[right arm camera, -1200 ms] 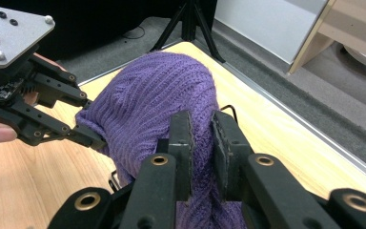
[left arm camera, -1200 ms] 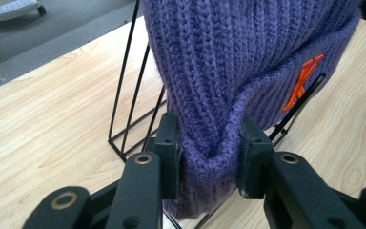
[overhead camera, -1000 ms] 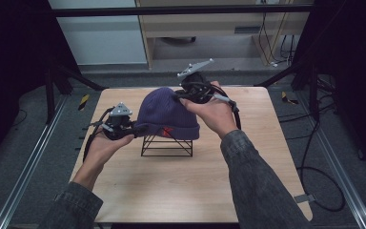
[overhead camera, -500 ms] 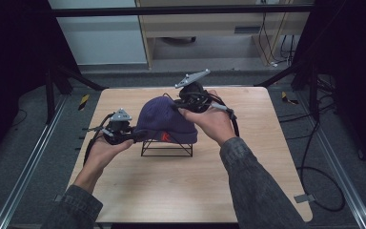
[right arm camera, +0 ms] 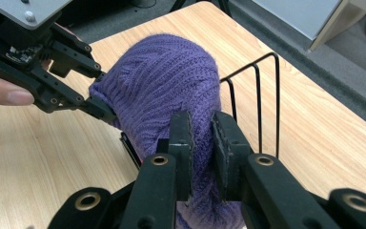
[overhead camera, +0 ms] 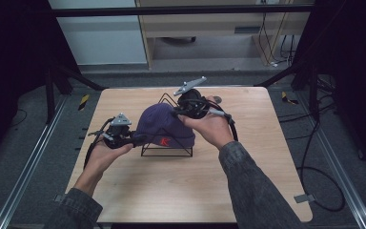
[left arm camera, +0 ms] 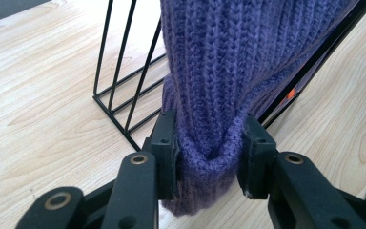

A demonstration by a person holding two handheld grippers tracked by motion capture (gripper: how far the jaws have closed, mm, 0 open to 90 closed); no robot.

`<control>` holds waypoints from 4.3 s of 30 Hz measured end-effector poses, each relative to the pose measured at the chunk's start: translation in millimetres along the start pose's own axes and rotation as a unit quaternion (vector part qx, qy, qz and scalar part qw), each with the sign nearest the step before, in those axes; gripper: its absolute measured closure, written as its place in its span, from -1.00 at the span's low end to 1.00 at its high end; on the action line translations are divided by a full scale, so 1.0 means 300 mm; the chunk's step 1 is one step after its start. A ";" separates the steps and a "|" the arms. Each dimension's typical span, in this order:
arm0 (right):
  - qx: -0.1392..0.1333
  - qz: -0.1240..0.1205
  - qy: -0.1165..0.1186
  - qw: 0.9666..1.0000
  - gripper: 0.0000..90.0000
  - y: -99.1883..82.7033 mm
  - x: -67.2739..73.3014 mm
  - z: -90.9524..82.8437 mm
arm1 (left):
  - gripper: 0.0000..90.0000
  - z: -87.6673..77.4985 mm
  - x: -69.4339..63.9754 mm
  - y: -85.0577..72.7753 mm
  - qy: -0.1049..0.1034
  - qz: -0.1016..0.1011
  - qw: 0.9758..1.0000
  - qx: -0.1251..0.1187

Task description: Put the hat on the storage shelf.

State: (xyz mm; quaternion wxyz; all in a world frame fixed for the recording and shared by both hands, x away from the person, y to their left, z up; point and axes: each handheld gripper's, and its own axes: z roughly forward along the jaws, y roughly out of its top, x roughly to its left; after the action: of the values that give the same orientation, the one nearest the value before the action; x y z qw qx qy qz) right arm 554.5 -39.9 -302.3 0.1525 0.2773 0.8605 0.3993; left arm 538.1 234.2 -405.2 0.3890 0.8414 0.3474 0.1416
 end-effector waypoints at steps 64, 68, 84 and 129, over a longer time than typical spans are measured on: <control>0.011 0.004 0.017 1.000 0.59 -0.075 0.027 0.015 | -0.01 -0.013 -0.024 -0.172 0.018 -0.015 1.000 -0.005; 0.007 0.006 0.010 1.000 0.56 -0.073 0.025 0.001 | -0.16 -0.018 -0.028 -0.198 0.034 -0.016 0.999 -0.007; -0.017 0.024 -0.022 0.999 0.21 -0.092 0.000 -0.072 | -0.62 0.007 0.004 -0.324 0.095 -0.056 0.992 0.067; -0.007 0.140 -0.088 0.986 -0.82 -0.528 -0.159 -0.227 | -1.00 0.040 0.023 -0.383 0.102 -0.071 0.988 0.087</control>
State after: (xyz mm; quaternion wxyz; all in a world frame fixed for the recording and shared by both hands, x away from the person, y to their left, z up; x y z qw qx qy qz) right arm 503.3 -193.0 -379.3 0.1721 0.4277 0.7936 0.3970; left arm 494.7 284.9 -499.7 0.2862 0.8260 0.4555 0.1684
